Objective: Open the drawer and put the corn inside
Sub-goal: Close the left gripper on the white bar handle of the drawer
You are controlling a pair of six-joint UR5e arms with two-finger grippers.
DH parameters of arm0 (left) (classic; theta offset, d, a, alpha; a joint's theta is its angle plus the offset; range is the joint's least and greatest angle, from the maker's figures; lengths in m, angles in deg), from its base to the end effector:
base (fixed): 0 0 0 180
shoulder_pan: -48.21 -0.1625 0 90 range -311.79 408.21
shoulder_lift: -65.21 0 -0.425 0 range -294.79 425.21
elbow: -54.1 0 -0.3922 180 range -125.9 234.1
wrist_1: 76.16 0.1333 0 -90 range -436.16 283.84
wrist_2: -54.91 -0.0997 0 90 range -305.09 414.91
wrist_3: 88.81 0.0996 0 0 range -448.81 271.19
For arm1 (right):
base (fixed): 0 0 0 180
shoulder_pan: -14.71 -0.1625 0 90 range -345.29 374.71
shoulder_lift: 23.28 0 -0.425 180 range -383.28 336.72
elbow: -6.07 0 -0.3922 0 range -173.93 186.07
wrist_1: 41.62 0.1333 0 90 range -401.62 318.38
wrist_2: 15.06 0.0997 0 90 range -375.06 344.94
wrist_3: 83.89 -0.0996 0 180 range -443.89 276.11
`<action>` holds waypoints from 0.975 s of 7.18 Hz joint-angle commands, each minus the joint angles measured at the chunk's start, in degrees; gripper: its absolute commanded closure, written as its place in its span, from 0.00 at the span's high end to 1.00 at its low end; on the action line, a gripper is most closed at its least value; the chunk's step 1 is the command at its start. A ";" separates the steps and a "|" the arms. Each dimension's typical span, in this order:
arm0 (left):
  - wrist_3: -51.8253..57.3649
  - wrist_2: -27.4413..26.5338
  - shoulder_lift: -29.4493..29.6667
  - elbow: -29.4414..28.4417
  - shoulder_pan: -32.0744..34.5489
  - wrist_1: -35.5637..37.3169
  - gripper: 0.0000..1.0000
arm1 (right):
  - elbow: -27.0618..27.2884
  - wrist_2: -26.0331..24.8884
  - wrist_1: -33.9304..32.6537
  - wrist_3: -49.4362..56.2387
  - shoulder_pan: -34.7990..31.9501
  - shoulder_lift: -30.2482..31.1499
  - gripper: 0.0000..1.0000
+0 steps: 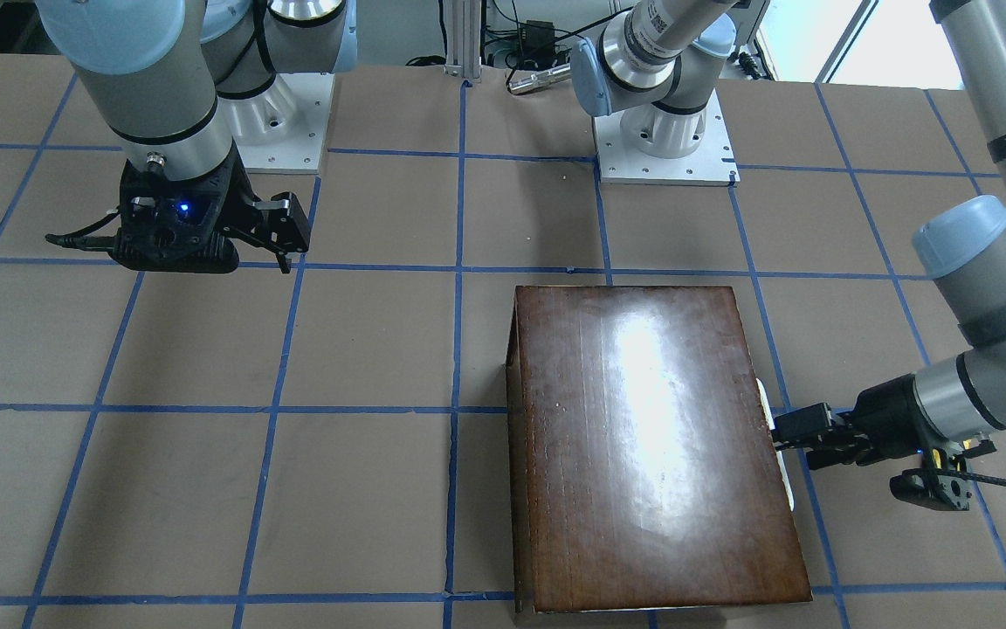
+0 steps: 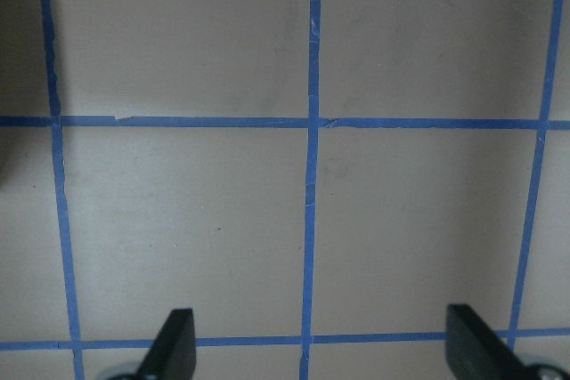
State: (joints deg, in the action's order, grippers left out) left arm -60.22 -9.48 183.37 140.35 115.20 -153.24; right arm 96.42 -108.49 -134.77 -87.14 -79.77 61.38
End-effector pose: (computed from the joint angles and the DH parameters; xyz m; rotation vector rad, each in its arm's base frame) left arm 0.0869 -0.6557 0.2672 -0.0686 -2.6538 0.0221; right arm 0.1680 -0.5135 0.4430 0.0351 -3.0781 -0.0619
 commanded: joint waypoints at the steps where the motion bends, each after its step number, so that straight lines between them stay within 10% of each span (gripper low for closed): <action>1: 0.07 -0.03 0.05 1.46 -0.11 0.17 1.00 | 0.00 0.00 -0.01 0.00 0.00 0.06 1.00; 7: 2.44 -0.74 -0.04 0.85 -0.46 0.08 1.00 | 0.00 0.00 -0.01 0.00 0.00 -0.02 1.00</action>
State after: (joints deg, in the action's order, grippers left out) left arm -58.16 -10.17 183.37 141.33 114.83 -153.16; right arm 96.43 -108.48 -134.74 -87.14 -79.77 61.36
